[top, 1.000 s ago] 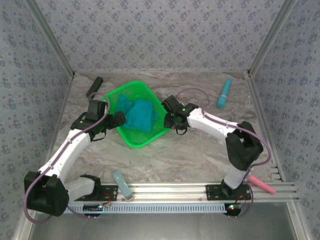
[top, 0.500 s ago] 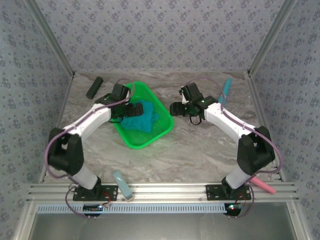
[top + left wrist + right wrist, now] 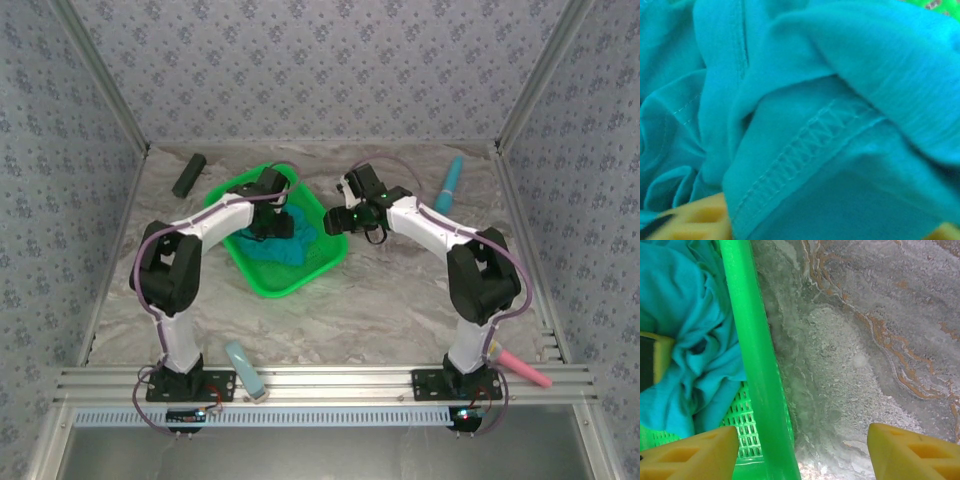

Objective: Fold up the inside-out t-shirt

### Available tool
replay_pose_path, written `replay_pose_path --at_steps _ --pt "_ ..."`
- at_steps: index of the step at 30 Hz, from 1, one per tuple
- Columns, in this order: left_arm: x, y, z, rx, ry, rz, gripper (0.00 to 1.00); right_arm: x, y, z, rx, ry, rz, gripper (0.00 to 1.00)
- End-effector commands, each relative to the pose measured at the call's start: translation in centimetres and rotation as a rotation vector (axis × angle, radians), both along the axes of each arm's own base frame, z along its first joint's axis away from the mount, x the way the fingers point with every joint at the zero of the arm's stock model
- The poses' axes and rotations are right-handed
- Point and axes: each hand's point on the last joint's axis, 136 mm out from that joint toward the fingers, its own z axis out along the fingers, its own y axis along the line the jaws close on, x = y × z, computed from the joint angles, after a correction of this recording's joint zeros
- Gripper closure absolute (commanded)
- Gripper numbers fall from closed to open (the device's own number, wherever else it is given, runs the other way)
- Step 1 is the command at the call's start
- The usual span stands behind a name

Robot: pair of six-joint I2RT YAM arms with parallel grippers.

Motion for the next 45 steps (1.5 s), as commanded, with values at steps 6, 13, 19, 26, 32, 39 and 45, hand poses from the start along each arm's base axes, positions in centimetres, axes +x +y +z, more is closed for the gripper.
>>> replay_pose_path --at_steps 6,13,19,26,32,39,45 --pt "-0.7 1.0 12.3 -0.093 -0.220 -0.020 1.00 -1.4 1.8 -0.4 0.017 0.023 0.101 0.38" --pt "-2.9 4.2 23.4 -0.137 -0.497 0.010 1.00 -2.6 3.6 -0.9 0.085 0.064 0.089 0.53" --pt "-6.1 6.5 31.0 -0.197 -0.725 0.030 1.00 -3.5 5.5 -2.1 0.064 0.102 0.076 0.60" --pt "-9.8 9.3 35.9 -0.220 -0.870 0.074 1.00 -4.4 7.6 -2.7 0.101 0.143 0.055 0.73" --pt "-11.9 12.0 38.3 -0.196 -1.013 0.132 1.00 -3.2 6.8 -3.3 0.067 0.131 -0.089 0.82" --pt "-13.2 13.4 38.5 -0.171 -1.046 0.164 1.00 -1.0 4.0 -2.8 0.091 0.126 -0.376 0.90" --pt "-13.2 13.0 37.2 -0.172 -1.012 0.142 1.00 1.0 1.0 -2.5 0.186 0.150 -0.733 0.85"
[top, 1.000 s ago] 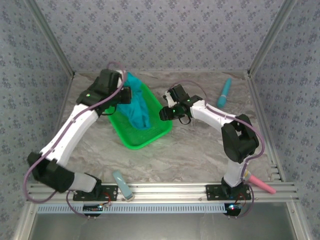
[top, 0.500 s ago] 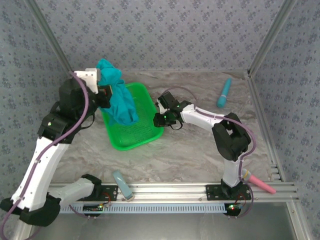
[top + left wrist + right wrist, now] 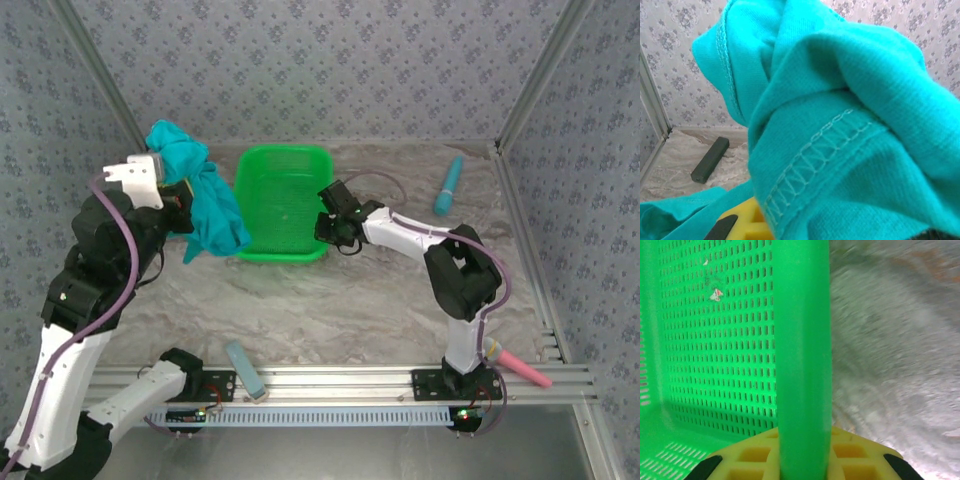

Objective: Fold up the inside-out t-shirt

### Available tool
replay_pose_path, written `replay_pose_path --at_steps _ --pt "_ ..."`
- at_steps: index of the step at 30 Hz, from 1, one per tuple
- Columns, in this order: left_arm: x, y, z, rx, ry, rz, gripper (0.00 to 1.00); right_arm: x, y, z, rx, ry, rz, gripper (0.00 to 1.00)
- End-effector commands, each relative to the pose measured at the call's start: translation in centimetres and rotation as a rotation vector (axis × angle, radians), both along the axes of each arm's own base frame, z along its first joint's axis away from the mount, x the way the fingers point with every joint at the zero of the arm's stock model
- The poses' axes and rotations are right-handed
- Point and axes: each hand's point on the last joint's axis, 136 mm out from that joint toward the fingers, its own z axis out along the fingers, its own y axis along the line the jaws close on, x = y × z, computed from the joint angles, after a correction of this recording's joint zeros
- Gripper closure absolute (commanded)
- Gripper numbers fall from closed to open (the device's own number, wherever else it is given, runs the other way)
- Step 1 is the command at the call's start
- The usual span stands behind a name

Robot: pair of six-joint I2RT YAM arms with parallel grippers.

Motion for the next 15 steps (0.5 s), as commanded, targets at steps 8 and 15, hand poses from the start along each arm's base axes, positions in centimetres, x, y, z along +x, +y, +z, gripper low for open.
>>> replay_pose_path --at_steps 8,15 --pt "0.3 -0.5 -0.7 0.004 0.000 -0.020 1.00 4.0 -4.9 1.2 0.153 -0.017 -0.765 0.83" --pt "0.0 -0.6 -1.5 0.006 0.021 -0.033 1.00 7.0 -10.6 4.8 0.131 -0.144 -0.977 0.84"
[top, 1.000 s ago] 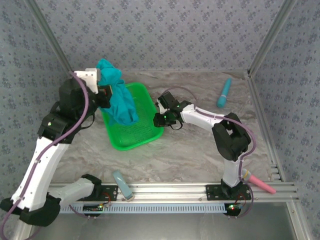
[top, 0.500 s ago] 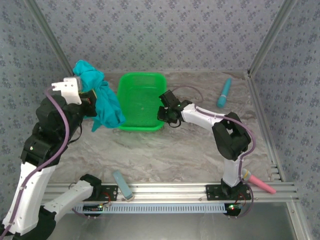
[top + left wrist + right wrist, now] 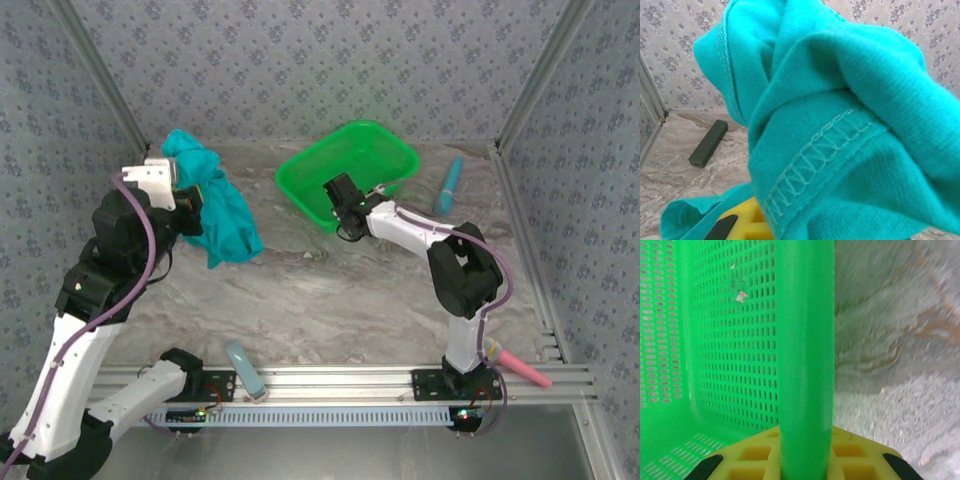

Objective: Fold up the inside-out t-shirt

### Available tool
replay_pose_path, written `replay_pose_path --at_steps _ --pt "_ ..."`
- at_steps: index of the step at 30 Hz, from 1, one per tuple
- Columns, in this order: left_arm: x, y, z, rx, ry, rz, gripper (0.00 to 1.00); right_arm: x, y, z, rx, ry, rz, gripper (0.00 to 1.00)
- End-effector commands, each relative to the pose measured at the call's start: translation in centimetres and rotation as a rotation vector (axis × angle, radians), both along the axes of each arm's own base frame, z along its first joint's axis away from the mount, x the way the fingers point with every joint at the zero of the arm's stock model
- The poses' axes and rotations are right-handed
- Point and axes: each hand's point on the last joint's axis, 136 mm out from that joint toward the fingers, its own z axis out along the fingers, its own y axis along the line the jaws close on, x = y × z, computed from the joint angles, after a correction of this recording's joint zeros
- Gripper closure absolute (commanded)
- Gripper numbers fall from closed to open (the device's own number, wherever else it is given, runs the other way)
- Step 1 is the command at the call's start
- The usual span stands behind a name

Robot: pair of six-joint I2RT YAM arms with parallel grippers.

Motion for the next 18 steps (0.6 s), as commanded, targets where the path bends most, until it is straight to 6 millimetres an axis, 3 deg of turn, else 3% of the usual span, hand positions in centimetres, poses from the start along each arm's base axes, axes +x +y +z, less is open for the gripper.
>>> replay_pose_path --at_steps 1,8,14,15,18 --pt "-0.4 -0.1 0.5 -0.015 -0.030 -0.017 1.00 2.9 -4.5 2.7 -0.013 -0.082 -0.225 0.84" --pt "-0.2 -0.8 -0.4 -0.033 -0.014 -0.044 1.00 6.2 -7.7 1.5 0.020 -0.046 -0.327 0.83" --pt "0.5 -2.2 -1.8 -0.062 0.027 -0.093 1.00 8.9 -8.2 0.7 0.024 -0.017 -0.373 0.82" --pt "0.6 -2.6 -2.0 -0.067 0.031 -0.107 1.00 9.3 -8.1 0.5 0.027 -0.011 -0.377 0.79" --pt "1.0 -3.3 -2.8 -0.077 0.054 -0.130 1.00 10.7 -7.4 0.8 0.055 -0.031 -0.352 0.54"
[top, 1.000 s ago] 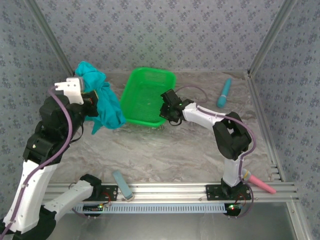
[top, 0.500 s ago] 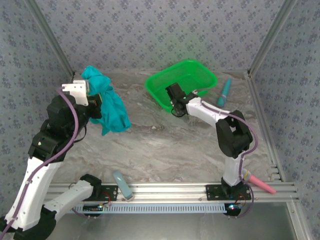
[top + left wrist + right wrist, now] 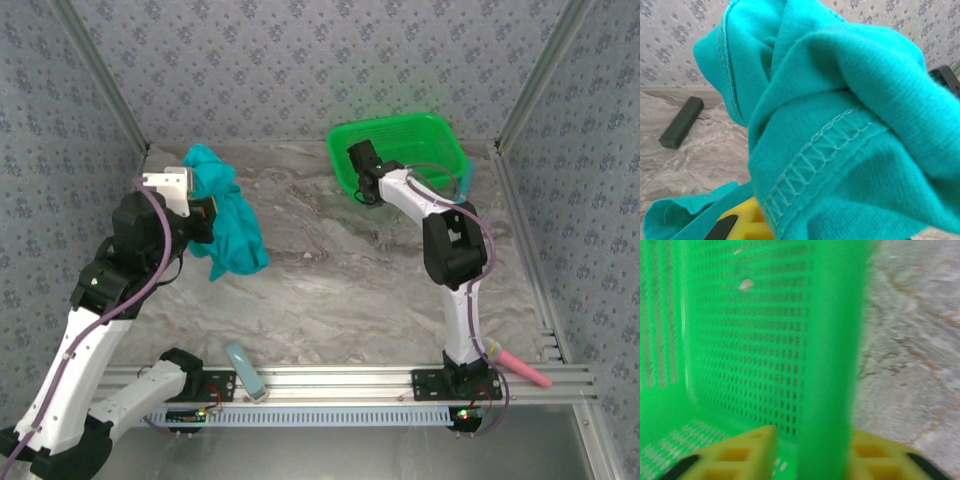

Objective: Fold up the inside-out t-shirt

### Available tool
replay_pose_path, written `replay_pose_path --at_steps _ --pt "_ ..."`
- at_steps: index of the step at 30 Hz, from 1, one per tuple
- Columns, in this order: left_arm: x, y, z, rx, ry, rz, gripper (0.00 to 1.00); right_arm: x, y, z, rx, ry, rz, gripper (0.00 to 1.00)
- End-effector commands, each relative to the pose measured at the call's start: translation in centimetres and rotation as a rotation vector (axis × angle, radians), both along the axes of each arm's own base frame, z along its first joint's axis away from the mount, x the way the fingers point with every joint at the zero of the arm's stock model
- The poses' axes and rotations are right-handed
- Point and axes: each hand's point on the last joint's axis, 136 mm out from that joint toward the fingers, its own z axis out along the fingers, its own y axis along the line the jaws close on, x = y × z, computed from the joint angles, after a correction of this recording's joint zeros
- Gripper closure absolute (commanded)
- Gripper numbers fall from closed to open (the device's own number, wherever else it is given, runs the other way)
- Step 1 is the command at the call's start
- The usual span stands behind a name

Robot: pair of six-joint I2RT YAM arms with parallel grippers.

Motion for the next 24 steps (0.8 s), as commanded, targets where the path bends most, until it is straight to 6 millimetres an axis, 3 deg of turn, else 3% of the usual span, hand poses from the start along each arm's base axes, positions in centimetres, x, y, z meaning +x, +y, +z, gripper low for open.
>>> replay_pose_path --at_steps 1,5,6,12,18,24 --pt "0.5 -1.4 1.2 -0.066 -0.035 -0.047 1.00 1.6 -0.2 1.7 0.012 -0.045 -0.003 0.49" --pt "0.9 -2.6 0.2 -0.095 0.002 -0.088 1.00 1.7 0.9 5.1 -0.011 -0.093 0.163 0.36" --pt "0.9 -2.9 -0.2 -0.103 0.013 -0.102 1.00 1.3 1.0 6.8 -0.020 -0.125 0.216 0.34" --pt "1.3 -5.5 -2.4 -0.112 0.088 -0.193 1.00 -2.6 1.6 12.1 -0.105 -0.193 0.619 0.26" --pt "1.5 -8.2 -3.9 -0.109 0.104 -0.266 1.00 -9.6 -2.8 12.4 -0.330 -0.094 0.811 0.23" --pt "0.3 -12.7 -4.9 -0.075 0.129 -0.403 1.00 -15.9 -1.2 10.9 -0.372 -0.112 1.124 0.23"
